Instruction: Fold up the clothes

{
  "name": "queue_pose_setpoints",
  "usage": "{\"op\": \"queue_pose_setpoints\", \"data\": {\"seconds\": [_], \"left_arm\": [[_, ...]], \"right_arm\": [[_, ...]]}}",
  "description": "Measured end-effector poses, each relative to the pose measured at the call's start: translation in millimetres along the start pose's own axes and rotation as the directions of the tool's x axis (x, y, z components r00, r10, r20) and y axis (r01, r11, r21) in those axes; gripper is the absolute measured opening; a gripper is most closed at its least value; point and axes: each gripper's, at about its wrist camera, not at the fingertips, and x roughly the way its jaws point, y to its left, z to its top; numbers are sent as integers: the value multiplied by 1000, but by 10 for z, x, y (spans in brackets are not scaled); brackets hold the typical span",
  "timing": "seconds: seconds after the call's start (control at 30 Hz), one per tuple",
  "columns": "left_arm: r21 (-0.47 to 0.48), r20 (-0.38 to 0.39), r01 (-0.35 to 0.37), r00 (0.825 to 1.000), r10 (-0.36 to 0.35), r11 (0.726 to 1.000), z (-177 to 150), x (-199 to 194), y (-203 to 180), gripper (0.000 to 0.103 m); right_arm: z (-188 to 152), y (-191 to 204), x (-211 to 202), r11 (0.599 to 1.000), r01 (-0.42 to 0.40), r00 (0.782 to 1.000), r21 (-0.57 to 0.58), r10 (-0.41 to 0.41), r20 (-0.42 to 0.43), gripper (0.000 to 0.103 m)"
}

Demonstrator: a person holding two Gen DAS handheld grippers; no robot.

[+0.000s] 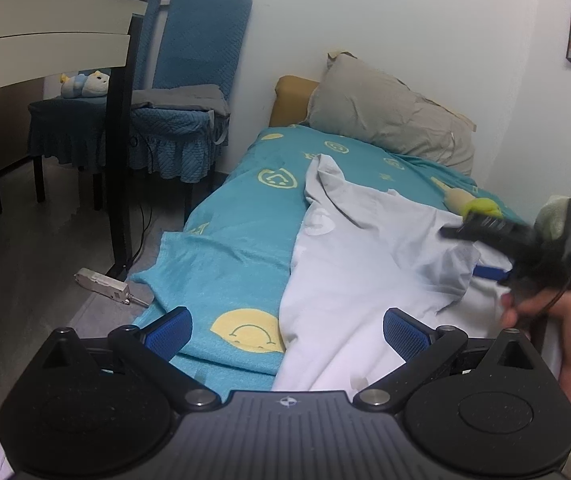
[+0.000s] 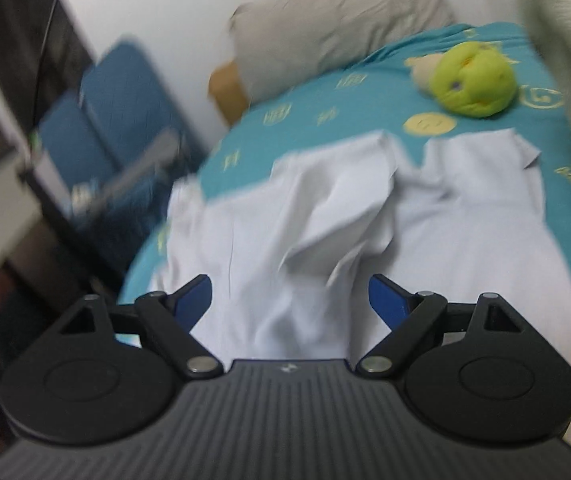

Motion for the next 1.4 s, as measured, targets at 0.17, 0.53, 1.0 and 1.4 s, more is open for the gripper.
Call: {"op": "queue_pose_setpoints", "data": {"seconds": [0.17,0.53,1.0,1.4], "left_arm": [[7,-4,-14,1000,14,1000,-14,21,-1,103],[7,-19,-9,1000,9,1000,-30,47,19,103],[-1,-57,7,998,-7,1000,-61,170,-38,103],[-12,28,-53,998,53,999,29,67,25,103]], "right_arm": [[-82,71,62,993,115,993,-9,-114,36,8],[72,-451,-349,961,138,972,238,-178,156,83],[494,-1150,335,845,318,900,431,-412,143,86],[205,379,126,870,357,895,-341,-213,391,5]]}}
